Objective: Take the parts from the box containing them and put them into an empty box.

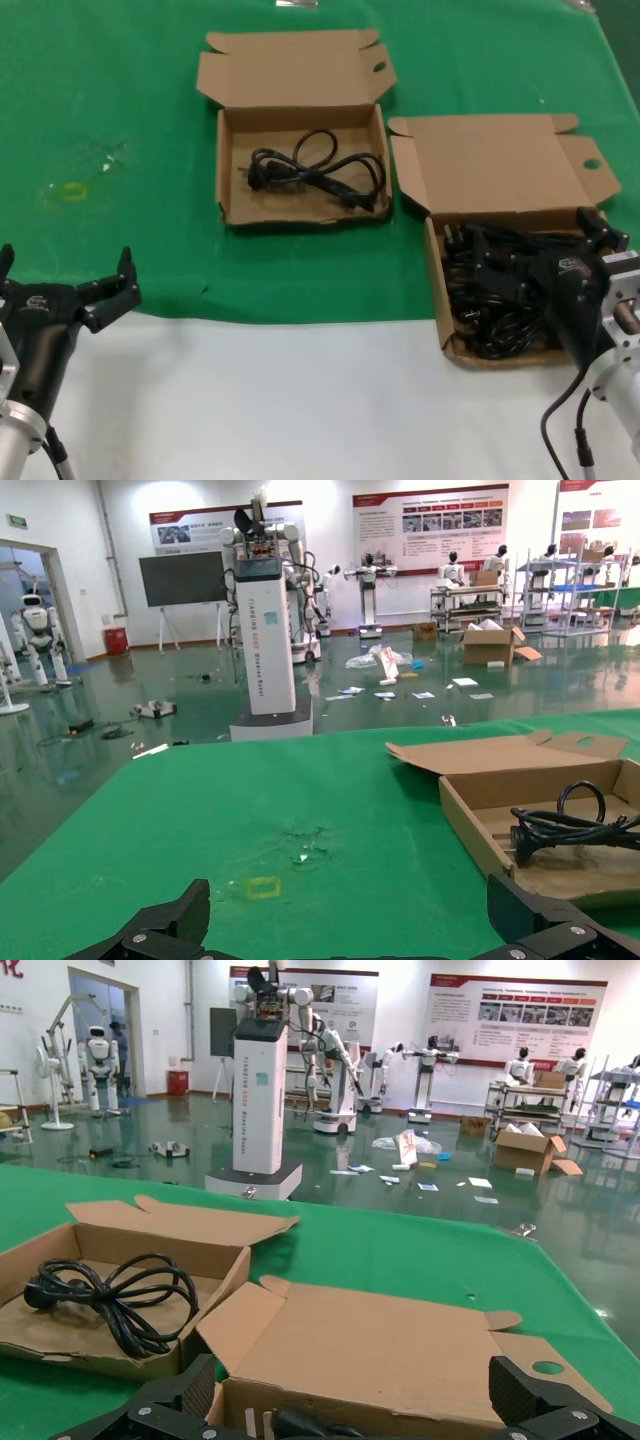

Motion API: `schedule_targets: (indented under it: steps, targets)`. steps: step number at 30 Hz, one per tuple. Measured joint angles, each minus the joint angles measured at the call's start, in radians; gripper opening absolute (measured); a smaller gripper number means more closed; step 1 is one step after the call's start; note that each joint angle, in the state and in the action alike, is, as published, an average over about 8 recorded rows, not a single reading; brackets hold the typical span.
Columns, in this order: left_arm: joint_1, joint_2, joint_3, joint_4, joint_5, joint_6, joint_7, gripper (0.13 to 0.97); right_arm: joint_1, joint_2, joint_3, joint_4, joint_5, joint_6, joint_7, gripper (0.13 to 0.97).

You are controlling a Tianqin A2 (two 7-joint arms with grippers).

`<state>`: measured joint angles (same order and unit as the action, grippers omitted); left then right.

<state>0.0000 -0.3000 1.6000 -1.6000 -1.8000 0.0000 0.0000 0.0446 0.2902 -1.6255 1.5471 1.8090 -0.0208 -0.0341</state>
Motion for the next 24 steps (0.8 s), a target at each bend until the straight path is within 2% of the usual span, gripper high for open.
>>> schedule_targets:
  steps: [24]
  targets:
    - [0.0, 0.0, 0.0, 0.0, 0.0, 0.0, 0.0, 0.966, 0.0, 0.0, 0.0, 0.0, 0.0, 0.0, 0.0, 0.966]
